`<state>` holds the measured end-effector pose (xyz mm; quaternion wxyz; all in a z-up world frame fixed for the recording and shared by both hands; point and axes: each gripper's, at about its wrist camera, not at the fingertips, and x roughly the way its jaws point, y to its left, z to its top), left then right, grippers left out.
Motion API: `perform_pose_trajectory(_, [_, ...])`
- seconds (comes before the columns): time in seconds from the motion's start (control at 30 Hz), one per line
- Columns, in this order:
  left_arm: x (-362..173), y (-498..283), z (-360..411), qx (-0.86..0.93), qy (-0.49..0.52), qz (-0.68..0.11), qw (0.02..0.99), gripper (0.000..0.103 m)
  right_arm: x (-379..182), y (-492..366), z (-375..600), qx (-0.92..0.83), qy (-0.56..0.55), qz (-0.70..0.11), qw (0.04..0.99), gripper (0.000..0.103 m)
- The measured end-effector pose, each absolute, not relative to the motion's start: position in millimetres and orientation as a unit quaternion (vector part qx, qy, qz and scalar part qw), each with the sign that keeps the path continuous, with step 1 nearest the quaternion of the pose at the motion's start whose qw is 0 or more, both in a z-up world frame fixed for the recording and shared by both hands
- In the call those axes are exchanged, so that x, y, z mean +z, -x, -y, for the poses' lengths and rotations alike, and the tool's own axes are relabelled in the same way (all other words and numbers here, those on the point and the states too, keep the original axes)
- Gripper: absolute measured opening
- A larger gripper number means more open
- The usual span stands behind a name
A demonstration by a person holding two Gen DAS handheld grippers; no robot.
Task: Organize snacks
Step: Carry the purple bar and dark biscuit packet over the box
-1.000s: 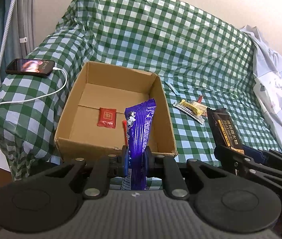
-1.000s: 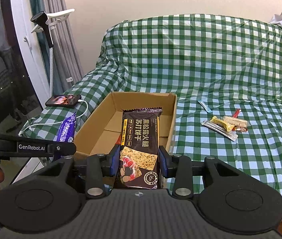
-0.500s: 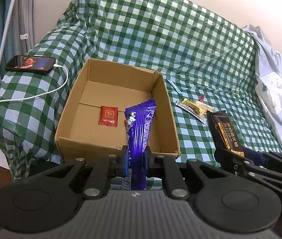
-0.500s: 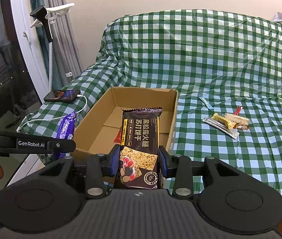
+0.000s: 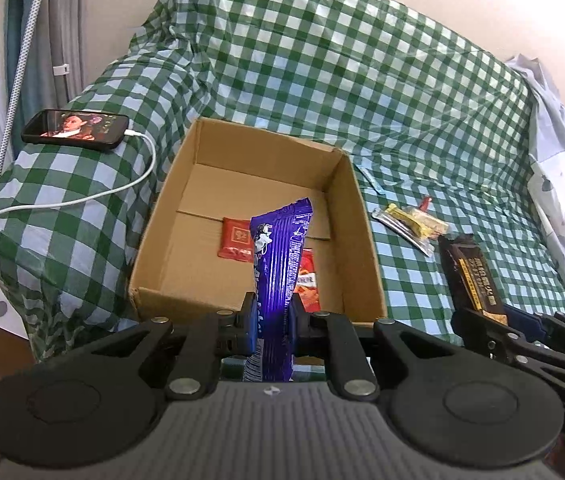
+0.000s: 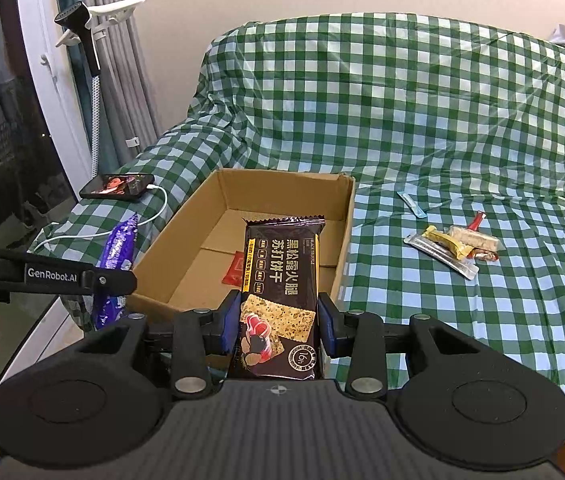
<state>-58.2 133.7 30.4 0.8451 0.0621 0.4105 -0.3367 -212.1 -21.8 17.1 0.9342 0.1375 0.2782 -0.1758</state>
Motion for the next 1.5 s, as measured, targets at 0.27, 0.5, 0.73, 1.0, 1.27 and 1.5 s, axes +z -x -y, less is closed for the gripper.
perform_pose_trajectory(0.27, [33, 36, -125, -0.324, -0.074, -0.407, 0.851, 0.016, 17, 191, 25, -0.175, -0.135, -0.287, 0.932, 0.041])
perform_pose_trajectory(0.5, [33, 17, -112, -0.323, -0.078, -0.411, 0.849, 0.016, 14, 170, 31, -0.180, -0.129, -0.292, 0.930, 0.041])
perform_pose_trajectory(0.73, [27, -1, -94, -0.322, -0.088, -0.419, 0.845, 0.016, 5, 147, 39, -0.178, -0.135, -0.306, 0.926, 0.041])
perform_pose_trajectory(1.0, [12, -36, -68, -0.310, -0.101, -0.430, 0.842, 0.016, -10, 113, 56, -0.170, -0.140, -0.327, 0.919, 0.041])
perform_pose_trajectory(1.27, [-10, -71, -42, -0.301, -0.121, -0.445, 0.835, 0.016, -26, 78, 78, -0.167, -0.155, -0.337, 0.914, 0.041])
perform_pose_trajectory(1.5, [-36, -92, -21, -0.297, -0.140, -0.463, 0.823, 0.016, -48, 51, 94, -0.164, -0.163, -0.356, 0.906, 0.041])
